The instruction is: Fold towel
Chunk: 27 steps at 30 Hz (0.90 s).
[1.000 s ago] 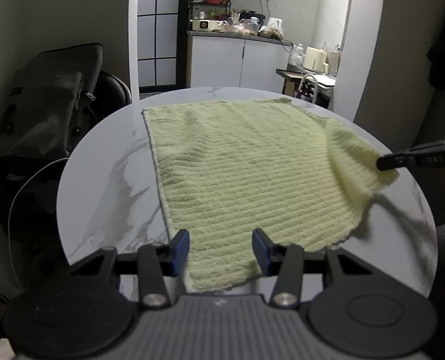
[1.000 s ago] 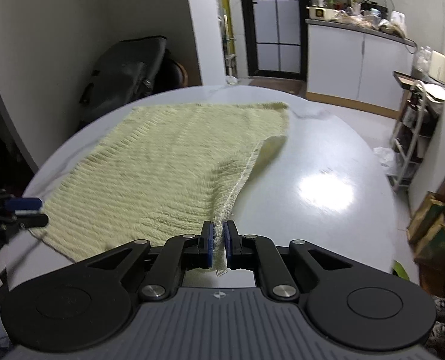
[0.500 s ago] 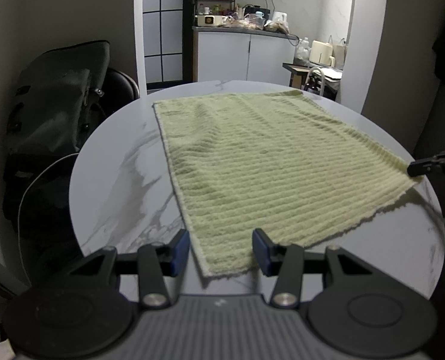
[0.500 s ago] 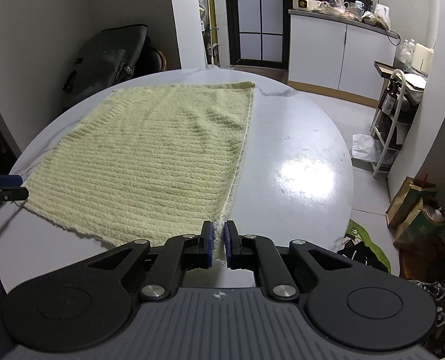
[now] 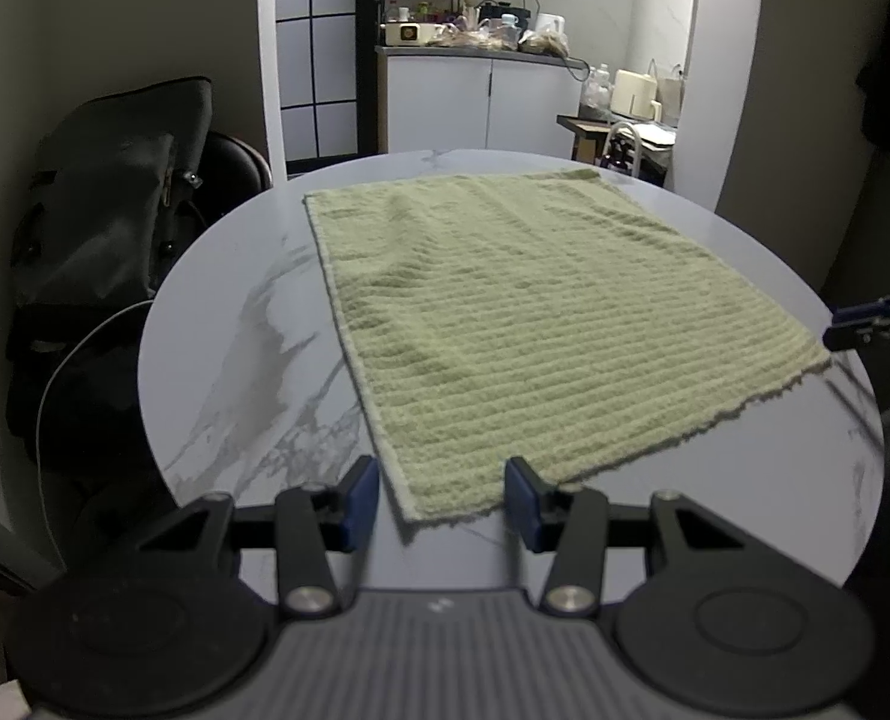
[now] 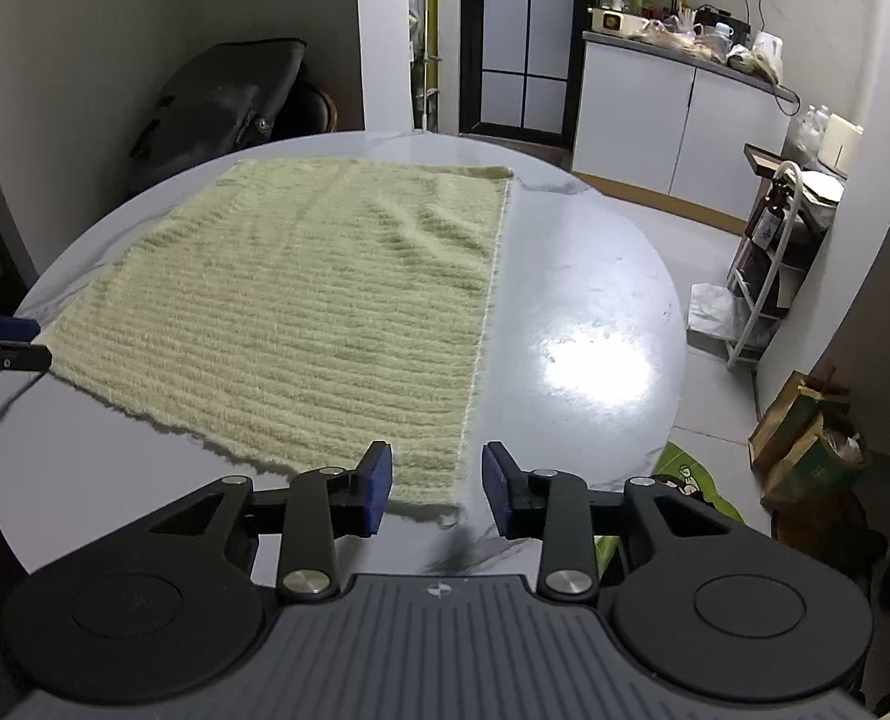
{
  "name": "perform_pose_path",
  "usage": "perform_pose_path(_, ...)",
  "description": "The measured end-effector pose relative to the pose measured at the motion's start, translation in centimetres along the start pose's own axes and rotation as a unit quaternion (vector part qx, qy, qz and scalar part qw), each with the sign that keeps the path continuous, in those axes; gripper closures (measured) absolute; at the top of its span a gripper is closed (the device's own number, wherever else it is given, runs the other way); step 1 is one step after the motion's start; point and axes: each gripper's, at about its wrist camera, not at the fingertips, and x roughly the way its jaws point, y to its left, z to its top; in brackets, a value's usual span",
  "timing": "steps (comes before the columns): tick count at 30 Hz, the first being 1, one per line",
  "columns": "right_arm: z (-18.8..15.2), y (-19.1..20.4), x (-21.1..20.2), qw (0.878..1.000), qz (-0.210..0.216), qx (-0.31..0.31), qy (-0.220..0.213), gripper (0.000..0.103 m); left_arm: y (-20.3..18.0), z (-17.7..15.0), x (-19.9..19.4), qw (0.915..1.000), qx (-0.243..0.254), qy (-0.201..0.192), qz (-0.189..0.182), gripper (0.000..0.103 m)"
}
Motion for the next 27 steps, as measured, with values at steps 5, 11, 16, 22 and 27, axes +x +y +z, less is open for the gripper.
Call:
perform_pose_path(5,-0.2,0.1,0.5,1.000,-0.002,0.003,0.001,0.066,-0.5,-0.3,0.0,0.9999,0.003,-0.004,0.009,0.052)
perform_pose_path(11,-0.4,0.1,0.8,1.000,-0.006,0.006,0.005,0.063,-1.5,-0.5,0.4,0.9997,0.024,0.006,-0.003,0.009)
perform_pose_path(16,-0.5,0.0,0.9,1.000,-0.006,0.011,0.007,0.055,-2.2,-0.7,0.7,0.9996,0.028,0.009,-0.002,0.004)
perform_pose_path(22,-0.4,0.2,1.0,1.000,0.009,-0.004,0.014,0.039,-2.3,-1.0,0.5,0.9996,0.029,0.004,-0.002,0.005)
perform_pose_path(27,-0.4,0.4,1.0,1.000,0.007,-0.003,0.012,0.039,-2.3,-1.1,0.4,0.9995,0.032,-0.006,-0.003,0.007)
